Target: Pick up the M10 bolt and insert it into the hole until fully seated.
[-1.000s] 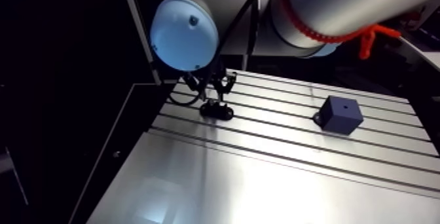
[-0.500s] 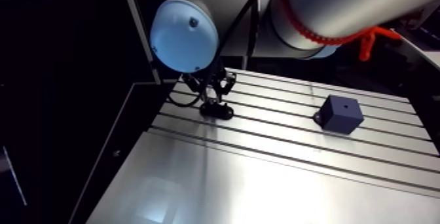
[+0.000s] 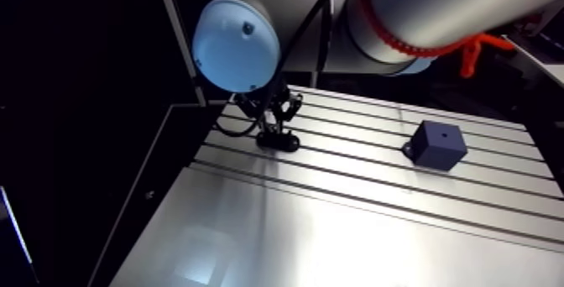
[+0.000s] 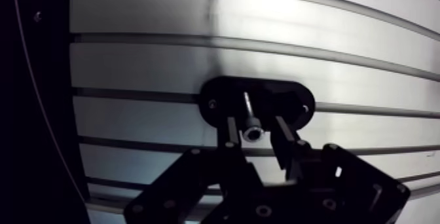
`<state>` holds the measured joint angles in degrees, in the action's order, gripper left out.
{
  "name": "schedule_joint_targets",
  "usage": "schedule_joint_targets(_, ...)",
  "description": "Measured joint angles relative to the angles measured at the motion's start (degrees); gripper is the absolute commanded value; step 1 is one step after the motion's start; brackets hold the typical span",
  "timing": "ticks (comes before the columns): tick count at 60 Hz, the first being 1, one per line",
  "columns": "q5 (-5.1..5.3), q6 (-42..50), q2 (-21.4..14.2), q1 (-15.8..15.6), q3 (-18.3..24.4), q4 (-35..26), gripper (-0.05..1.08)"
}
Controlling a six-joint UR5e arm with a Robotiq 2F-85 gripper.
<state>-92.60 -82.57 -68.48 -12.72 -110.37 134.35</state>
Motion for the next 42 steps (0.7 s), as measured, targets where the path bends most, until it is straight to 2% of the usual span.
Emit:
schedule_joint_targets(19,0.0,0.0,0.28,0.04,0.09,0.0,0.68)
schedule_joint_targets(42,0.13,-0.07,0.32,0.05,0.15,-0.07,0.83)
